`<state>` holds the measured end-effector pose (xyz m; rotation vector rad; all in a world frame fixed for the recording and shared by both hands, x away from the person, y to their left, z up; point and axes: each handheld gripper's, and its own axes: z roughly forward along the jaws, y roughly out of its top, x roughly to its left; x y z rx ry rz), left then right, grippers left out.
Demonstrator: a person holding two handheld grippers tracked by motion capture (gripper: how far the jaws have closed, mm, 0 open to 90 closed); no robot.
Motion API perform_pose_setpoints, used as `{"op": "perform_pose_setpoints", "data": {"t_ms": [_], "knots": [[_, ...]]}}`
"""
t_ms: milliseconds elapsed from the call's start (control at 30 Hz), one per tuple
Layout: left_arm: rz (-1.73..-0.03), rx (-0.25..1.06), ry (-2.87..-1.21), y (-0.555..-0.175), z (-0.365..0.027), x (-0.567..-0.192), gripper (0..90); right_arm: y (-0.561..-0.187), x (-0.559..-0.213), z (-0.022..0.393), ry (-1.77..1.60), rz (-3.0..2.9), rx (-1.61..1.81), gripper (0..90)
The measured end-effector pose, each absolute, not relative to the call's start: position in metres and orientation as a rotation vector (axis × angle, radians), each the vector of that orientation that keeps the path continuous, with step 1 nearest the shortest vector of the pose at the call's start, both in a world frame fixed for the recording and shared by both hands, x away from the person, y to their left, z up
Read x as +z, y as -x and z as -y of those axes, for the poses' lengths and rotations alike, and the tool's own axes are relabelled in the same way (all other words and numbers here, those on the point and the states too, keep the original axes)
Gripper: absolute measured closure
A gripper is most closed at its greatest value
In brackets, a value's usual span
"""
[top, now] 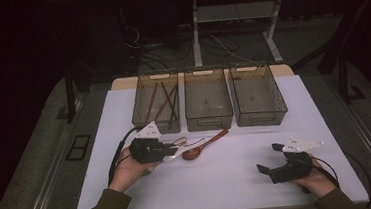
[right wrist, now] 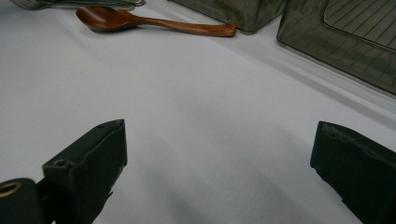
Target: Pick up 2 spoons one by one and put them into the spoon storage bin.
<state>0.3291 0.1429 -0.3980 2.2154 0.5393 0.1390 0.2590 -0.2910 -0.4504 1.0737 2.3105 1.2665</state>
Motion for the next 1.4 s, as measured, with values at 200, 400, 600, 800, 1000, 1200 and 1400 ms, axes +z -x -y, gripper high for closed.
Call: {"op": "perform_pose_setpoints", "data": {"t_ms": [200, 400, 600, 800, 1000, 1200, 1400], "knots": [[-0.52, 0.146, -2.206, -0.339, -0.131, -0.393, 79.2, -0.259, -0.45, 0.291, -1.074, -2.311, 1.266, 3.8], [-0.502, 0.16, -2.193, -0.349, -0.121, -0.386, 79.2, -0.259, -0.45, 0.292, -1.074, -2.311, 1.267, 3.8], [-0.485, 0.182, -2.188, -0.36, -0.11, -0.38, 79.1, -0.259, -0.45, 0.292, -1.074, -2.311, 1.268, 3.8], [-0.457, 0.195, -2.184, -0.374, -0.097, -0.372, 79.2, -0.258, -0.45, 0.292, -1.077, -2.313, 1.271, 3.8], [-0.426, 0.204, -2.186, -0.392, -0.082, -0.364, 79.1, -0.259, -0.45, 0.292, -1.076, -2.31, 1.272, 3.8], [-0.406, 0.21, -2.195, -0.407, -0.066, -0.361, 79.1, -0.259, -0.45, 0.292, -1.076, -2.312, 1.271, 3.8], [-0.422, 0.224, -2.205, -0.423, -0.055, -0.361, 79.1, -0.259, -0.451, 0.293, -1.082, -2.314, 1.268, 3.8]]}}
